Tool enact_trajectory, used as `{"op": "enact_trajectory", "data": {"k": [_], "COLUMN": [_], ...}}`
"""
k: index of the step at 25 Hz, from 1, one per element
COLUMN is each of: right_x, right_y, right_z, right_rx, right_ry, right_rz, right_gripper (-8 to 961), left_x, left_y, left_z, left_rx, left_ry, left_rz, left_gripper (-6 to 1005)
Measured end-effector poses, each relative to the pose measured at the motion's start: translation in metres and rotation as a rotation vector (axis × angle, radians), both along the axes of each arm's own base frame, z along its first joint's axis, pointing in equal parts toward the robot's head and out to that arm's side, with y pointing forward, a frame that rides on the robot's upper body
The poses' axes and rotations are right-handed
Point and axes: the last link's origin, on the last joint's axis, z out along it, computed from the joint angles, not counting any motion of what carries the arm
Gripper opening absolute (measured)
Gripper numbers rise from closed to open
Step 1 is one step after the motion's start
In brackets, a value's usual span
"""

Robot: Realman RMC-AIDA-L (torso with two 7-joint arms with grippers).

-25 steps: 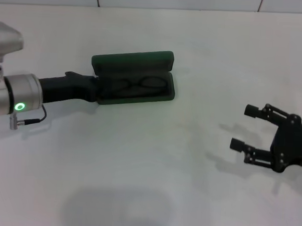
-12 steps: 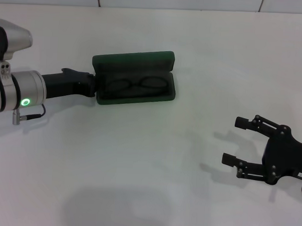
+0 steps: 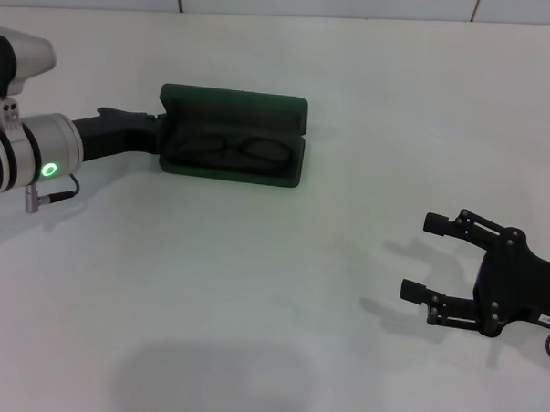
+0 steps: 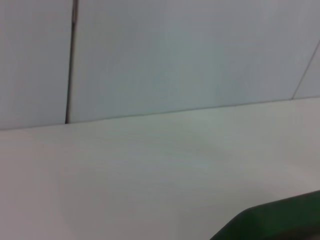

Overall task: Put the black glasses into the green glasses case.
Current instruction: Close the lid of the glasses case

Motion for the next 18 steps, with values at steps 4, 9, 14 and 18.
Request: {"op": "enact_trajectory", "data": {"k": [4,9,14,18], "right_x": [0.000,0.001,0.001,0.002], "right_y": [0.000,0.000,0.001,0.003], "right_z": [0.000,0.001,0.002,0.000], "right_rx": [0.000,0.004,0.010,0.016], "right_ry": [0.001,0.002,0.001,-0.005], "right_rz": [0.001,-0.003,-0.009,-0.015], "right_gripper": [874,874,874,874], "left_x": [0.001,0.003,0.016,0.043], "left_y": [-0.002,-0.019,-0.027,-0.013], "left_z": [0.001,0.023,0.040,0.044], "left_rx": [-0.009,-0.103,-0.078,0.005], "left_ry": [-0.036,-0.179,-0.257,-0.291], "left_rz": [0.008,0.042,0.024,-0.034], "left_gripper": [45,46,47,47]}}
